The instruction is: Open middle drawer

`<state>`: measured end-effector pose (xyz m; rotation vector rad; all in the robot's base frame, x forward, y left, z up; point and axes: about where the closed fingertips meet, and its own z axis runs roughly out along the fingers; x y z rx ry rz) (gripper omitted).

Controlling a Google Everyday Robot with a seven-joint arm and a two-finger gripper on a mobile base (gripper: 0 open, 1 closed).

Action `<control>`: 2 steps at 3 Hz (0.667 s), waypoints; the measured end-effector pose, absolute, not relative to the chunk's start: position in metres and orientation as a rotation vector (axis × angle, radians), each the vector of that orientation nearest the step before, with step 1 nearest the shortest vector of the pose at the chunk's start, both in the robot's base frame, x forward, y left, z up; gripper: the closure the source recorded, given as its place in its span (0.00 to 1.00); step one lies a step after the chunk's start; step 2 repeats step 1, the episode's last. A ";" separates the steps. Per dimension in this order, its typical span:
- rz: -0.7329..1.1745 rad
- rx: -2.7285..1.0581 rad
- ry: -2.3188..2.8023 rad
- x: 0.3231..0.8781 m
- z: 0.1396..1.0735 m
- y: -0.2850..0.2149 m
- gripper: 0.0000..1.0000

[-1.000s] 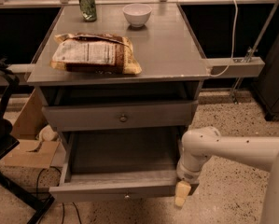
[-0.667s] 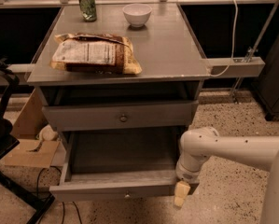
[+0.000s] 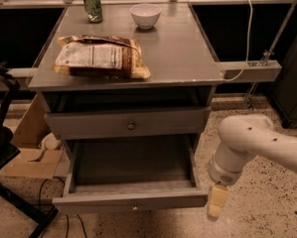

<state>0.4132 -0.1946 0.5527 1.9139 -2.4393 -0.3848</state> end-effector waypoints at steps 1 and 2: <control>-0.223 2.027 -2.442 0.418 0.651 -0.213 0.00; -0.223 2.027 -2.442 0.418 0.651 -0.213 0.00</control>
Offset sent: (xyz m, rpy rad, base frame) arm 0.0000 0.0000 0.0000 0.0000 0.0000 0.0000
